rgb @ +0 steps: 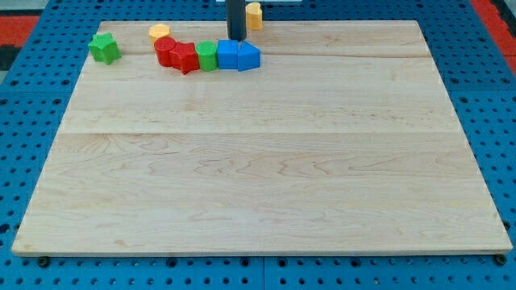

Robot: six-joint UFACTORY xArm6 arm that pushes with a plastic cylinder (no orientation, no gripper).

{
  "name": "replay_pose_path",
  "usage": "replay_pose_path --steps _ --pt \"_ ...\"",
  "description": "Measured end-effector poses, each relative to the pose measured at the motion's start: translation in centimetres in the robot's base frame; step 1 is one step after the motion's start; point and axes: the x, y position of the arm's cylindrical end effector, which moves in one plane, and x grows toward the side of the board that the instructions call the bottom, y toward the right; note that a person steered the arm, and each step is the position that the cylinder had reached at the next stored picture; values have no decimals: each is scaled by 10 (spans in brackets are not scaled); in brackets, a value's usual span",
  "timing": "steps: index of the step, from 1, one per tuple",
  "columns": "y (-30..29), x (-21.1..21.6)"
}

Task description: Move the blue cube towards the bottom left of the yellow heart

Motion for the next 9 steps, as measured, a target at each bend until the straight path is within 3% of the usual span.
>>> replay_pose_path --steps 2,3,4,6,9 --pt "42 22" --pt "98 43" --pt "96 73" --pt "-8 70" --pt "-21 34"
